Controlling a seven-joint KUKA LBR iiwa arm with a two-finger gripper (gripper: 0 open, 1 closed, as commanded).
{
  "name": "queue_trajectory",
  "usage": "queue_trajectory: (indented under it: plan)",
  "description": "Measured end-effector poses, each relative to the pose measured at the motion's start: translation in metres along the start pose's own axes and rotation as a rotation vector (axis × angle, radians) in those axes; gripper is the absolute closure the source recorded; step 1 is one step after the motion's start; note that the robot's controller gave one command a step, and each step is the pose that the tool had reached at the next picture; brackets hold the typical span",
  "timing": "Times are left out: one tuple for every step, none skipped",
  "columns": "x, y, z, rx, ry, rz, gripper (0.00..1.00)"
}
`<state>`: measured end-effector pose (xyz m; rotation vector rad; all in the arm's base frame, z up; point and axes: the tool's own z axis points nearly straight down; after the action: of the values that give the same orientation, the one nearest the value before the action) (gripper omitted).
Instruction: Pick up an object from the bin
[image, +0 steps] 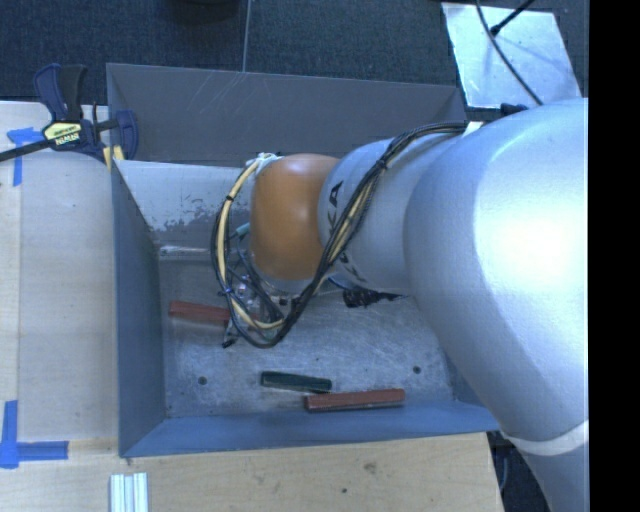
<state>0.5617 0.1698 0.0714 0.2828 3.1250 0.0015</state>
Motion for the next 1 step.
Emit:
queue_trajectory:
  plan:
    - [0.0023,0.0202,-0.1174,-0.004,-0.006,-0.044,1.0]
